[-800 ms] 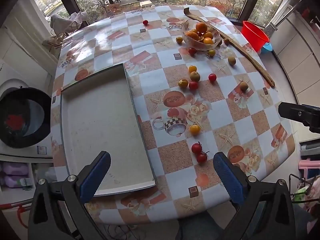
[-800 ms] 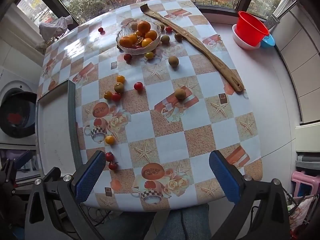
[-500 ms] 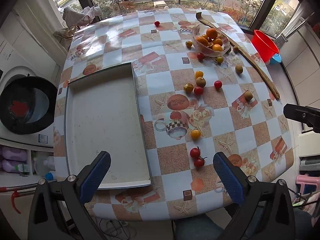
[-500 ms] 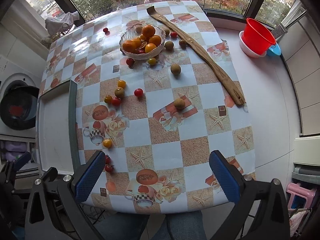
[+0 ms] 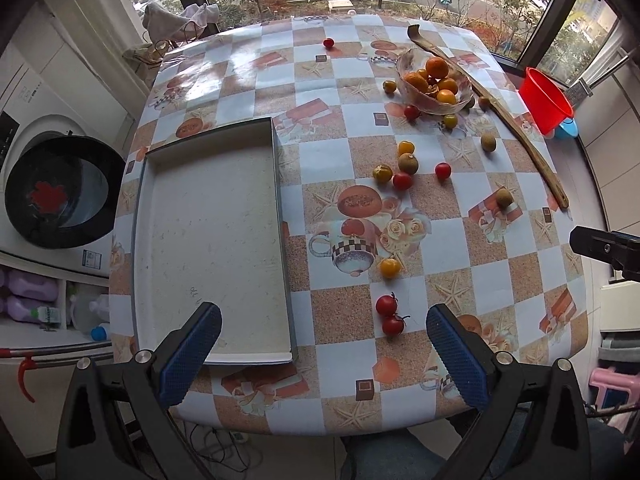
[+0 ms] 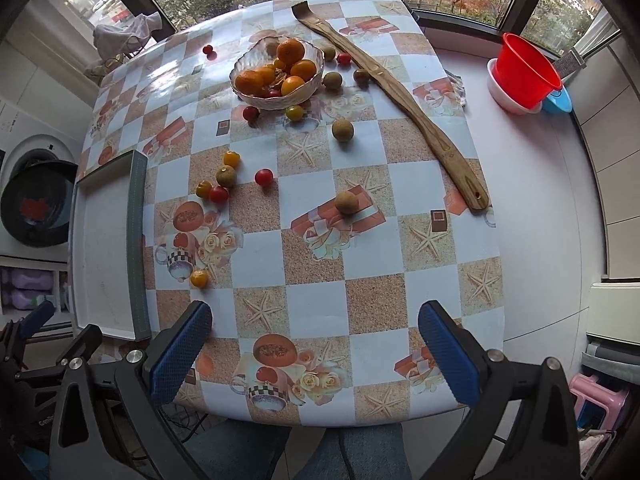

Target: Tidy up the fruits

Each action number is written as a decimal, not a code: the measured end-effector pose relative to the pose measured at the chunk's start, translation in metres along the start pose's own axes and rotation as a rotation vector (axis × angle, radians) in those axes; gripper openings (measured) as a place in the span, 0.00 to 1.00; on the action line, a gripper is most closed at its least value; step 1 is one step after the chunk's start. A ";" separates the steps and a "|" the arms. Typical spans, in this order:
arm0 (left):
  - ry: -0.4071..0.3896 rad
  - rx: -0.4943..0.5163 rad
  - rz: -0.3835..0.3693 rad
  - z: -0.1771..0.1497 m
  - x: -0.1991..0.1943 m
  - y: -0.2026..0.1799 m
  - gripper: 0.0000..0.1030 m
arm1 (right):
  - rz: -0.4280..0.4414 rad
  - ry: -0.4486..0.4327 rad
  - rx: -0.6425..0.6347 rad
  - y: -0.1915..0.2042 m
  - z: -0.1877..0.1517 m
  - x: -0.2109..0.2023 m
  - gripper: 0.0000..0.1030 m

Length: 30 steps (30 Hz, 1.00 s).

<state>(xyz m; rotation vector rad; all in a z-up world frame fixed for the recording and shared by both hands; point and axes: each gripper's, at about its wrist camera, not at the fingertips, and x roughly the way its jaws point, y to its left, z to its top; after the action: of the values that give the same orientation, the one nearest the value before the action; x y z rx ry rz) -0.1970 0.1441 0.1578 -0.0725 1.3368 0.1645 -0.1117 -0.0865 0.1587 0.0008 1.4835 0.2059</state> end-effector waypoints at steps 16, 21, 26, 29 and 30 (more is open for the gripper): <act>-0.003 0.002 0.000 0.006 0.002 0.001 1.00 | -0.019 -0.012 0.006 0.002 0.002 0.004 1.00; -0.002 0.003 0.000 0.006 0.002 0.000 1.00 | -0.030 -0.022 -0.001 0.003 0.004 0.005 1.00; 0.007 -0.001 0.002 0.009 0.005 -0.001 1.00 | -0.041 -0.034 -0.007 0.000 0.004 0.008 1.00; 0.027 -0.003 0.005 0.010 0.013 -0.004 1.00 | -0.039 -0.019 -0.002 -0.004 0.001 0.014 1.00; 0.036 -0.003 0.004 0.008 0.016 -0.005 1.00 | -0.040 -0.012 0.000 -0.005 0.000 0.016 1.00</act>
<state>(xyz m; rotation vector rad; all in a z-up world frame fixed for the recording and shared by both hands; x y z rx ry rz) -0.1853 0.1419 0.1433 -0.0755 1.3725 0.1691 -0.1097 -0.0894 0.1424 -0.0276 1.4704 0.1726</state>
